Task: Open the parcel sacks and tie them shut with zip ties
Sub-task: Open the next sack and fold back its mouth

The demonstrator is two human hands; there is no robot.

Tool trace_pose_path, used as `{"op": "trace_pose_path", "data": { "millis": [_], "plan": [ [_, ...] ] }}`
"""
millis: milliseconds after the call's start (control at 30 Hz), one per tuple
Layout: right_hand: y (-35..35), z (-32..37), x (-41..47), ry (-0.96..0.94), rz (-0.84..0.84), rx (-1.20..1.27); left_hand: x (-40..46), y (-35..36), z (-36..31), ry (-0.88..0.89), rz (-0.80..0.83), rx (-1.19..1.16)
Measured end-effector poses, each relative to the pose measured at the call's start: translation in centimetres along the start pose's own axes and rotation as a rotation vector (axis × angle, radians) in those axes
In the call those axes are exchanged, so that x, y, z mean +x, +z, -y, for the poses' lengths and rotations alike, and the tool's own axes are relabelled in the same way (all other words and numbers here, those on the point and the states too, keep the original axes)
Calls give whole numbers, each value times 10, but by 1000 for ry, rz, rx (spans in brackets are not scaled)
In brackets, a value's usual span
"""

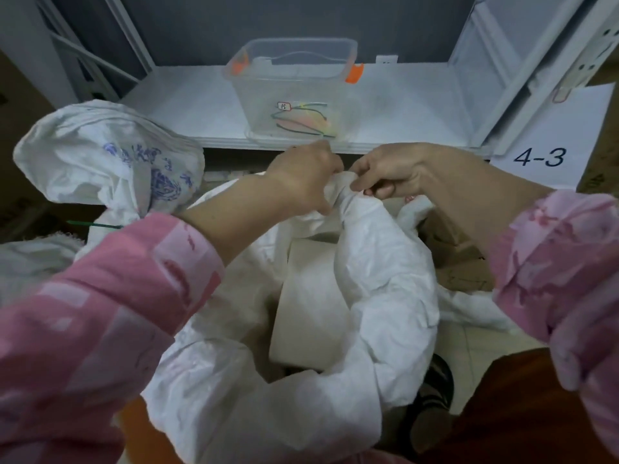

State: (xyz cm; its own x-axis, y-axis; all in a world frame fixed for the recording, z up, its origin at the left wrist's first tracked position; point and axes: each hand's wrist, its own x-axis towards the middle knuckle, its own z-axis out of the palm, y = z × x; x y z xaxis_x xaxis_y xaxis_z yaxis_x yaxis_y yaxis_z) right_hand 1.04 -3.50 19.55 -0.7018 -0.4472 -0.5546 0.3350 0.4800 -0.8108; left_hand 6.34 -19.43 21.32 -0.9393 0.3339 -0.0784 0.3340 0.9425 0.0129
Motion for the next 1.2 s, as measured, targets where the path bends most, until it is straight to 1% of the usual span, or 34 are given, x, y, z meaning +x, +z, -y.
{"op": "trace_pose_path", "data": {
  "millis": [100,167,200,233,267,300,333,400,467,500,533,600,733,800,900,933,967,1067,1100,1133,1200],
  "plan": [
    [-3,-12,-7,-58,38,141,2,9,-2,3,-91,60],
    [-3,-15,-12,-48,0,164,4,13,-2,-4,-67,99],
    [-3,-11,-14,-27,-60,90,6,14,-2,-13,-37,132],
    [-2,-5,-19,-10,-154,-82,7,14,-2,-25,-7,183],
    [-2,2,-23,-7,-260,-343,10,15,-2,-42,24,250],
    [-2,9,-27,-18,-325,-604,13,16,-2,-62,52,317],
    [1,16,-34,-34,-338,-785,18,17,-2,-87,72,369],
    [12,22,-49,-11,-291,-988,26,18,-2,-149,117,408],
    [24,17,-55,41,-218,-1095,31,18,-4,-171,149,406],
    [28,12,-55,67,-160,-1087,33,18,-6,-171,162,395],
    [28,5,-52,92,-104,-1023,35,18,-7,-166,166,380],
    [21,-7,-44,130,-49,-807,34,18,-8,-164,163,325],
    [10,-33,-29,158,-95,-306,29,19,-3,-231,90,143],
    [15,-44,-24,161,-77,-88,24,12,-4,-284,29,40],
    [22,-52,-18,137,-60,177,4,-11,-16,-368,-76,11],
    [23,-53,-17,114,-72,259,-7,-18,-21,-359,-55,9],
    [24,-54,-16,83,-86,335,-17,-21,-25,-334,18,-26],
    [28,-54,-11,8,-128,543,-45,-14,-34,-315,370,-250],
    [30,-53,-9,-11,-143,605,-50,-10,-35,-332,453,-311],
    [32,-52,-6,-24,-161,656,-54,-6,-36,-358,499,-363],
    [37,-51,-2,-35,-182,727,-55,1,-34,-405,475,-407]
  ]
}}
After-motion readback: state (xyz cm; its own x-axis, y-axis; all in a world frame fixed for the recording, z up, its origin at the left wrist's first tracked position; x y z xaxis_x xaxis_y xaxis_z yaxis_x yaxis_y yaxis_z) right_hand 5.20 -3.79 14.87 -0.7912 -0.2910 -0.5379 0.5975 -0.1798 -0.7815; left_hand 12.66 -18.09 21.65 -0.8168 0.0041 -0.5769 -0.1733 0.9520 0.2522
